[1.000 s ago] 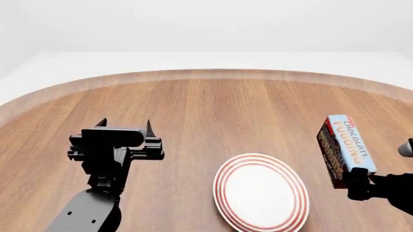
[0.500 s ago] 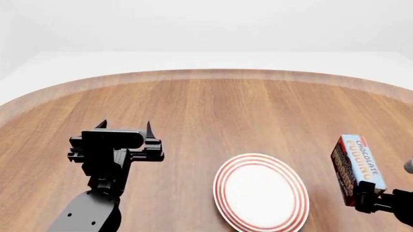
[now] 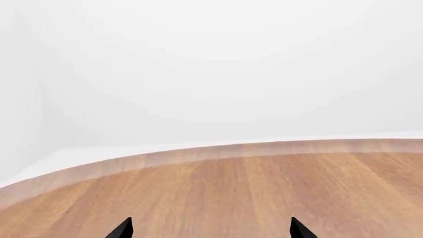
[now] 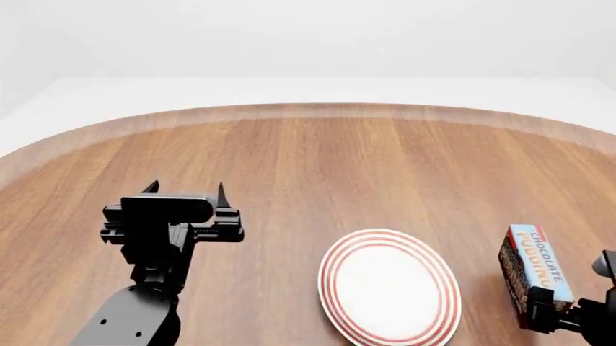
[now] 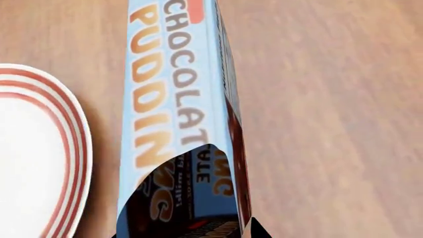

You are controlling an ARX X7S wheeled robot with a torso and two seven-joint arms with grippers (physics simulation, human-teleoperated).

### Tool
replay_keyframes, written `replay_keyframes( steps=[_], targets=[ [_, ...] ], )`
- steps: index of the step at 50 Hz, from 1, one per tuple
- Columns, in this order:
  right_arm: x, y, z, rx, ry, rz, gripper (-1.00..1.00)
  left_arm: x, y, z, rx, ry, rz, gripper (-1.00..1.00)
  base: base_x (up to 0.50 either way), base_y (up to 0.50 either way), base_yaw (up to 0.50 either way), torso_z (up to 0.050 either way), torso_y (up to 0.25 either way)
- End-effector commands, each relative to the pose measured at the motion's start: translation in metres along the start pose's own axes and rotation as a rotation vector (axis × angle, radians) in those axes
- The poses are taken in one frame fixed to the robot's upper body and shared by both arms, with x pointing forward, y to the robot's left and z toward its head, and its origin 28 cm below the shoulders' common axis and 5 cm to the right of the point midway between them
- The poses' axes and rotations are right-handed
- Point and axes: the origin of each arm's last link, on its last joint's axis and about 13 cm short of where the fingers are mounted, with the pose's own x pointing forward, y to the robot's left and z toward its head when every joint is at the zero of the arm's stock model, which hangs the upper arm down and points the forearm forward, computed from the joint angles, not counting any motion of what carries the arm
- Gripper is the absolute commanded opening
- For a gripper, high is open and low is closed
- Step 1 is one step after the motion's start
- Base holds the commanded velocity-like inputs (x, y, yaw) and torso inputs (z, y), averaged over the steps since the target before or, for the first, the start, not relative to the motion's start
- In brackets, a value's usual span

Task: Put the chocolate pudding to the right of the plate.

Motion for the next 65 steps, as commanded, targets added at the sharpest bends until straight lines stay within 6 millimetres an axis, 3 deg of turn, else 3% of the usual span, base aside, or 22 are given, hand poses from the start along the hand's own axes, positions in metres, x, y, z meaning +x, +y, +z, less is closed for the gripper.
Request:
replay_keyframes(
  steps=[1,10,11,22,29,38,58,62,65],
  targets=[
    [0.006,0.0,-0.002,-0.009,0.023,-0.008,-1.0,0.0,0.0,0.0,-0.001,0.0,0.002,1.0,0.0,0.0,0.0,0.0,0.0],
    [0.008,-0.001,0.001,0.022,0.008,-0.022,-1.0,0.0,0.001,-0.001,-0.002,0.001,0.003,1.0,0.0,0.0,0.0,0.0,0.0],
    [0.006,-0.001,0.001,0.012,0.005,-0.009,1.0,0.0,0.001,-0.001,-0.002,0.001,0.004,1.0,0.0,0.0,0.0,0.0,0.0],
    [-0.002,0.001,0.012,0.033,-0.068,-0.002,1.0,0.0,0.0,0.0,-0.002,0.0,0.002,1.0,0.0,0.0,0.0,0.0,0.0],
    [-0.019,0.006,0.027,0.037,-0.17,0.047,1.0,0.0,0.0,0.0,-0.002,0.0,0.003,1.0,0.0,0.0,0.0,0.0,0.0],
    [-0.07,0.014,0.057,0.042,-0.393,0.153,1.0,0.0,0.0,0.0,-0.002,-0.002,0.002,1.0,0.0,0.0,0.0,0.0,0.0],
    [-0.076,0.017,0.054,0.012,-0.43,0.196,1.0,0.001,0.0,0.004,0.0,-0.01,0.0,1.0,0.0,0.0,0.0,0.0,0.0],
    [-0.082,0.023,0.048,-0.052,-0.483,0.188,1.0,0.001,0.001,0.006,-0.002,-0.014,0.003,1.0,0.0,0.0,0.0,0.0,0.0],
    [-0.095,0.037,0.048,-0.082,-0.618,0.194,1.0,0.001,0.0,0.007,-0.001,-0.018,0.003,1.0,0.0,0.0,0.0,0.0,0.0]
  ],
)
